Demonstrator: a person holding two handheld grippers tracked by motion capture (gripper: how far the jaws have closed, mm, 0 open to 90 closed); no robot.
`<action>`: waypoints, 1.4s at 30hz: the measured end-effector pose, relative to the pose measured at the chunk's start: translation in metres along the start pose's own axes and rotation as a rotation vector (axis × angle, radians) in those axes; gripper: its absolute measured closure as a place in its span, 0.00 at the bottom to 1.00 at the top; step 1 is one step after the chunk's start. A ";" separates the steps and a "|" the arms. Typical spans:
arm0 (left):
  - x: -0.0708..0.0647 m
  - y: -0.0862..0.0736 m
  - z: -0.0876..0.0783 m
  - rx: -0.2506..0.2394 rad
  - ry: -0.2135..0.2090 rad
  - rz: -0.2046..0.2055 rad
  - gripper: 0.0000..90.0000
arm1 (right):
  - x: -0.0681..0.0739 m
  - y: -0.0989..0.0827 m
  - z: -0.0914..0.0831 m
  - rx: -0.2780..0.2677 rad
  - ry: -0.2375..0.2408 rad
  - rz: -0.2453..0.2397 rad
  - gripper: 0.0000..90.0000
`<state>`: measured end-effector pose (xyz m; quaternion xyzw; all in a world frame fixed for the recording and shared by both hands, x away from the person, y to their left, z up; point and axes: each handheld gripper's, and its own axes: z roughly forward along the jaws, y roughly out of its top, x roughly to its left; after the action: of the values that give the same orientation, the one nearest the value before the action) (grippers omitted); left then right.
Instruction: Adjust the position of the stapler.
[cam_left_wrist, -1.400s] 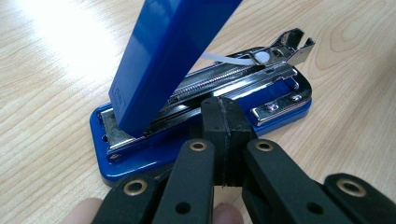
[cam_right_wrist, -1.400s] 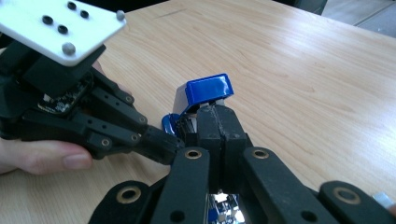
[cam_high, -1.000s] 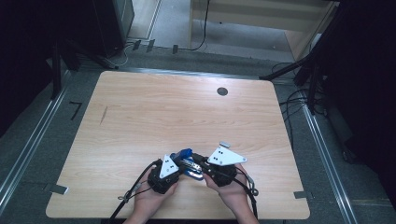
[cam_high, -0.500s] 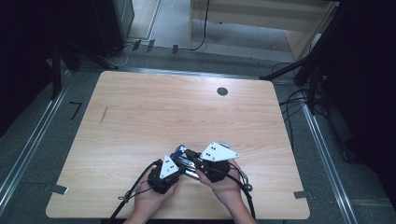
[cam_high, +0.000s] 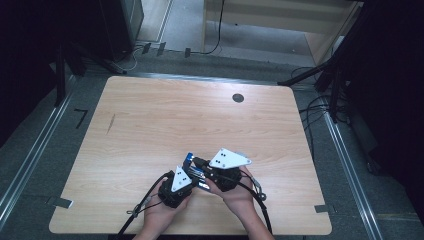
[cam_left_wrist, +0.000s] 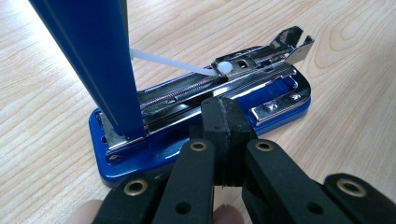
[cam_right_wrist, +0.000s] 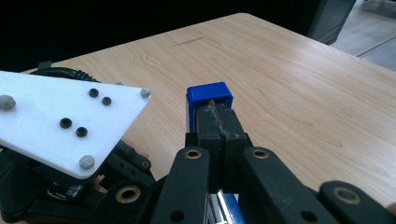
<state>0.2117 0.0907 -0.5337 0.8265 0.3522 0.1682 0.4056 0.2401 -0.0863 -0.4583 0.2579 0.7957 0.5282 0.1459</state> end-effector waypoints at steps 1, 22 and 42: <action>0.000 0.000 0.000 0.000 0.000 0.000 1.00 | 0.000 0.000 0.000 0.000 0.000 0.000 1.00; -0.001 0.000 0.000 -0.003 0.008 0.010 1.00 | -0.002 0.009 0.024 -0.026 0.060 0.001 1.00; -0.001 0.000 0.000 0.001 0.013 0.021 1.00 | -0.005 0.005 0.054 0.006 0.110 0.007 1.00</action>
<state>0.2106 0.0901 -0.5337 0.8293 0.3462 0.1778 0.4009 0.2731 -0.0466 -0.4757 0.2318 0.8033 0.5397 0.0990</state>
